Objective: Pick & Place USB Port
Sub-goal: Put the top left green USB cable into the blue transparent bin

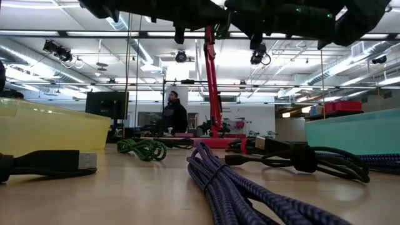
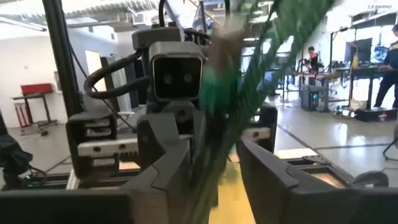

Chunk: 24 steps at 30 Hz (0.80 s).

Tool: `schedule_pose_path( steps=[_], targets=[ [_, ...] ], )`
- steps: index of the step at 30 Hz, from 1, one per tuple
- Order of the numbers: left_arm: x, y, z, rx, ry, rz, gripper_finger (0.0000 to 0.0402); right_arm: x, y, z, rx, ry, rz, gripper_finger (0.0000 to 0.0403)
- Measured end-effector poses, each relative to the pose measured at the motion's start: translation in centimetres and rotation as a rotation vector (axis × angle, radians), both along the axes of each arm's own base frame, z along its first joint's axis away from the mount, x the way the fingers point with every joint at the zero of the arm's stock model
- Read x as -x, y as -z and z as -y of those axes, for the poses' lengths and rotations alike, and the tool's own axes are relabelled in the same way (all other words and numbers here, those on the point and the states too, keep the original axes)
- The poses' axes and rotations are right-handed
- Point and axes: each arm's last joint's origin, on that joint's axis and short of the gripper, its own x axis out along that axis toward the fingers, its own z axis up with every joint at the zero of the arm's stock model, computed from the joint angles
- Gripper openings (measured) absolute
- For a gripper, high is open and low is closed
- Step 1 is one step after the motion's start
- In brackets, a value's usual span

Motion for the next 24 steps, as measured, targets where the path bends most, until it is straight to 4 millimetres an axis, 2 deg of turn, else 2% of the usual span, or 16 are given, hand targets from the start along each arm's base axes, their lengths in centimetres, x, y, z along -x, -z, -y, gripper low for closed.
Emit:
schedule_pose_path(
  steps=[2, 4, 6, 11, 14, 19, 24],
  targets=[
    [0.0, 0.3, 0.0, 0.006, -0.005, -0.024, 0.001, -0.1, -0.1, 0.0, 0.001, 0.0, -0.004, 0.0103],
    [0.0, 0.4, -0.1, 0.009, -0.017, -0.038, 0.0014, -0.2, 0.0, 0.0, 0.01, -0.008, -0.019, 0.0043],
    [0.0, 0.5, -0.1, 0.009, -0.017, -0.045, 0.0031, -0.2, 0.0, 0.0, 0.027, -0.011, -0.032, 0.0021],
    [0.2, 0.3, -0.1, 0.0, -0.016, -0.052, 0.008, 0.0, 0.5, 0.0, 0.0, 0.001, -0.112, 0.002],
    [0.7, 0.0, -0.1, -0.004, -0.012, -0.082, 0.0097, 1.0, -0.2, 0.0, -0.022, 0.02, -0.154, 0.002],
    [2.8, -1.5, -0.1, -0.011, -0.027, -0.168, 0.0105, 4.2, -1.6, -0.5, -0.061, 0.098, -0.291, 0.002],
    [5.1, -2.7, 0.2, -0.038, -0.09, -0.25, 0.0106, 8.1, -1.5, -1.7, -0.181, 0.174, -0.503, 0.002]
  ],
)
